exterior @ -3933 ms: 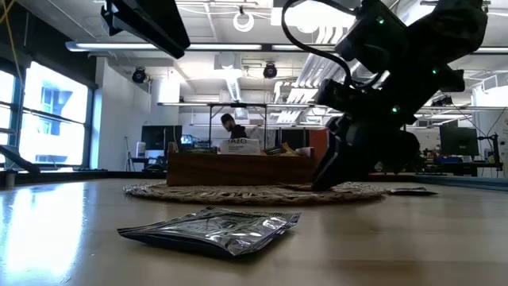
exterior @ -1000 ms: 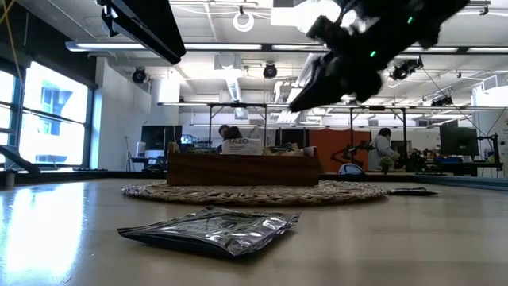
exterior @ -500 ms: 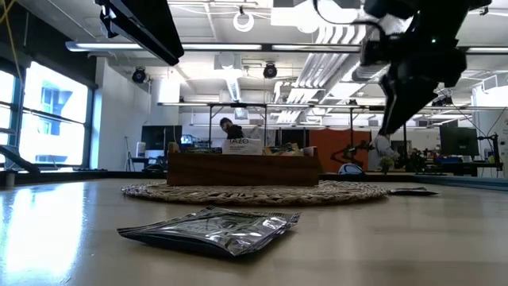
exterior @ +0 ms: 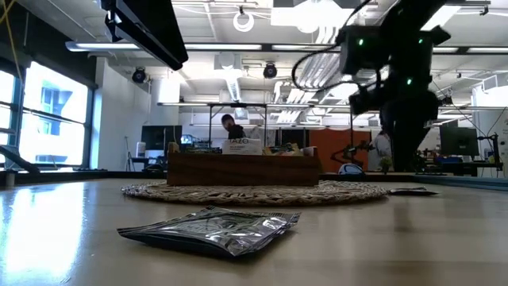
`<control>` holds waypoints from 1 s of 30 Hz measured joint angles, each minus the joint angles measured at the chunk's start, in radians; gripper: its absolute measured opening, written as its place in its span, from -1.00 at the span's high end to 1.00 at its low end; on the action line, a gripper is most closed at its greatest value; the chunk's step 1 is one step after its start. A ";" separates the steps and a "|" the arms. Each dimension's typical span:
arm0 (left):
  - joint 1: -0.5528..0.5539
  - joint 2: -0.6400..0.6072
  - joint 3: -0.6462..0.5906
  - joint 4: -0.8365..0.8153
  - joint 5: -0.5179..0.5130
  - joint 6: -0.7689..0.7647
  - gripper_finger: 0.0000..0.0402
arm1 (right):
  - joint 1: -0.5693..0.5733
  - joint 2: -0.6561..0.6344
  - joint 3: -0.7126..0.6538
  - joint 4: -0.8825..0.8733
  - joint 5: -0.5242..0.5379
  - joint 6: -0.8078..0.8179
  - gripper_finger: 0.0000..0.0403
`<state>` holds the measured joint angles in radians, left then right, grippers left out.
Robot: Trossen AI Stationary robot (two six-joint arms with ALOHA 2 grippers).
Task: Pick & Place Tea
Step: Put the violet tea bag into the left section of the brown wooden organizer
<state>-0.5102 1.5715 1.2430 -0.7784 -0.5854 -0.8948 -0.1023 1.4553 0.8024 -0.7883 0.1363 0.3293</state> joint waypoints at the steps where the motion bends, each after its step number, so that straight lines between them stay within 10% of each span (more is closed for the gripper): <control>1: 0.000 0.000 0.000 0.000 0.000 0.000 0.42 | -0.008 0.025 0.000 0.003 0.009 0.003 0.22; 16: 0.000 0.000 0.000 -0.001 0.000 0.000 0.42 | -0.062 0.206 0.007 0.044 -0.090 -0.003 0.27; 24: 0.000 0.000 0.000 -0.002 -0.001 0.000 0.42 | -0.058 0.201 0.004 0.057 -0.085 0.031 0.91; 30: 0.000 0.000 0.000 -0.002 -0.001 0.000 0.42 | 0.004 0.105 -0.007 0.038 -0.029 0.120 0.94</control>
<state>-0.5106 1.5715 1.2427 -0.7803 -0.5861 -0.8948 -0.0986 1.5598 0.7956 -0.7502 0.1071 0.4498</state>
